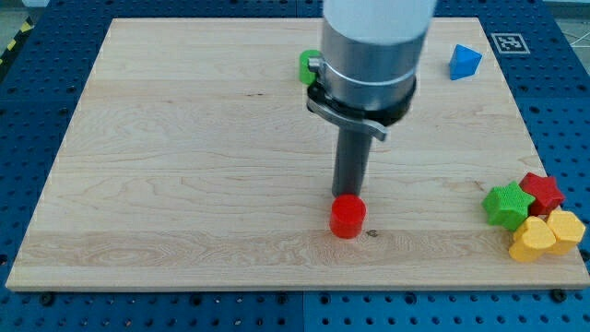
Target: Move red circle to the group of blocks
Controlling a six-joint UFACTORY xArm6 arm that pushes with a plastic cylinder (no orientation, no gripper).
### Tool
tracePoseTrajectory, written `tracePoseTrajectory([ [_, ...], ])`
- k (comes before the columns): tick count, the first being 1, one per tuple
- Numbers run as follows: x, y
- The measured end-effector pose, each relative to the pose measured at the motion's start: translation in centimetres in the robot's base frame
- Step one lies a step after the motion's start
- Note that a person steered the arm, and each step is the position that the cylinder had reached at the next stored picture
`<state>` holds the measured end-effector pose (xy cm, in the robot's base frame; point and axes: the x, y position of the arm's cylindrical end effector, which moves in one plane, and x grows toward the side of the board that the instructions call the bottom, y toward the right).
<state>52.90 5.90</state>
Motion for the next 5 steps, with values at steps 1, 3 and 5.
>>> tracePoseTrajectory([
  [1,-1.1,0.2],
  [3,-3.2,-3.9],
  [5,0.8,-7.3],
])
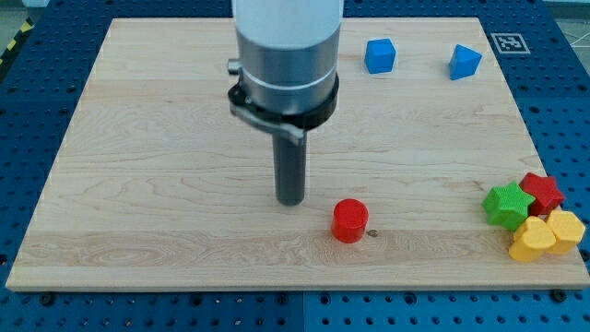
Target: Move red circle to the group of blocks
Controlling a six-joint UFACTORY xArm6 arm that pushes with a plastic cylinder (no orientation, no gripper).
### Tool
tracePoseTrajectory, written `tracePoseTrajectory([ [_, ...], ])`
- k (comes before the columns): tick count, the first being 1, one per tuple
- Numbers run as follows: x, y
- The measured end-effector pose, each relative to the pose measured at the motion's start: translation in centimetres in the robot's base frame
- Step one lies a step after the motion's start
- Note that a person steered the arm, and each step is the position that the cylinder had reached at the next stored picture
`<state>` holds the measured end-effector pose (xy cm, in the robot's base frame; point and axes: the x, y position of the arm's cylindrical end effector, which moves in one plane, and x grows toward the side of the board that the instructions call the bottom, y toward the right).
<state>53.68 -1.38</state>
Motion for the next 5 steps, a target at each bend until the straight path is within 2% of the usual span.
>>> tracePoseTrajectory([
  [1,3.2,0.7],
  [2,3.5,3.9],
  [3,3.5,5.4],
  [5,1.2,4.2],
])
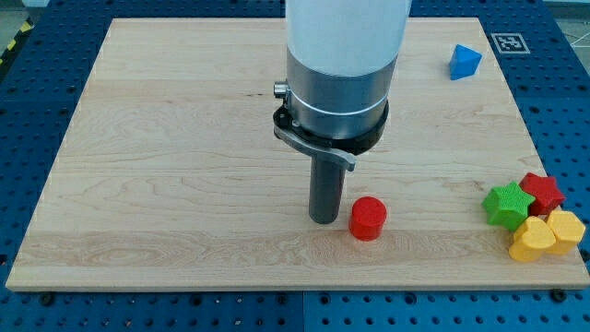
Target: Move red circle to the group of blocks
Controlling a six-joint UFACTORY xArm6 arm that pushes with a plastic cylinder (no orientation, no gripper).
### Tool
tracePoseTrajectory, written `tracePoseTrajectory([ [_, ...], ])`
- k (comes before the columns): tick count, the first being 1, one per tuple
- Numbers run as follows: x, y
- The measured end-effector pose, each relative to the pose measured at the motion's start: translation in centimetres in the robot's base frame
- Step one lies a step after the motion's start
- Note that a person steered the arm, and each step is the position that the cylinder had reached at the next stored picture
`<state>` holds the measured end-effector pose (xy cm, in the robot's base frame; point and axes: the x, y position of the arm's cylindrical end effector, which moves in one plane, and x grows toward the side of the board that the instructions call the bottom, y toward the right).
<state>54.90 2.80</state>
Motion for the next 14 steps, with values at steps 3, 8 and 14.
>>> tracePoseTrajectory([
  [3,3.9,7.0],
  [8,2.9,10.1],
  [14,7.0,10.5],
])
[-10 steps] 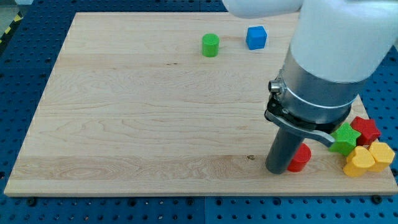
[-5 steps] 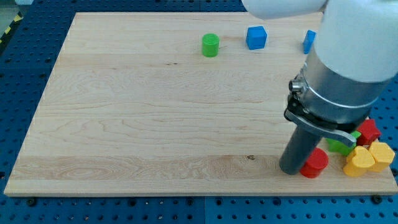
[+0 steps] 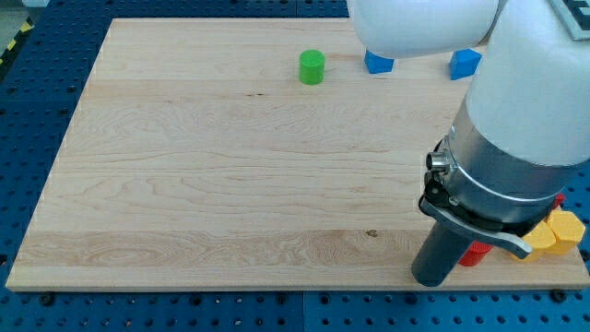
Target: Move red circle to the group of blocks
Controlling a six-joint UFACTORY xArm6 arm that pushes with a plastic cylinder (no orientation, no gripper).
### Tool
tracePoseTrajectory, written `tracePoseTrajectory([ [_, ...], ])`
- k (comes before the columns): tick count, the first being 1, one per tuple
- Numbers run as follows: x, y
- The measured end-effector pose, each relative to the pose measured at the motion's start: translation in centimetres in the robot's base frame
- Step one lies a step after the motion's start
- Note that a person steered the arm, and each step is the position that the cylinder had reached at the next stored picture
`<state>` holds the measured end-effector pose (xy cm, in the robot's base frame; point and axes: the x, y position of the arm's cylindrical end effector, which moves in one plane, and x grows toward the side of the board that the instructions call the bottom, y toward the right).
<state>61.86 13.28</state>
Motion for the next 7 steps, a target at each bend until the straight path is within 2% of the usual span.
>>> tracePoseTrajectory([
  [3,-0.1,6.4],
  [4,-0.3,6.1],
  [6,-0.8,0.9],
  [7,-1.1,0.8],
])
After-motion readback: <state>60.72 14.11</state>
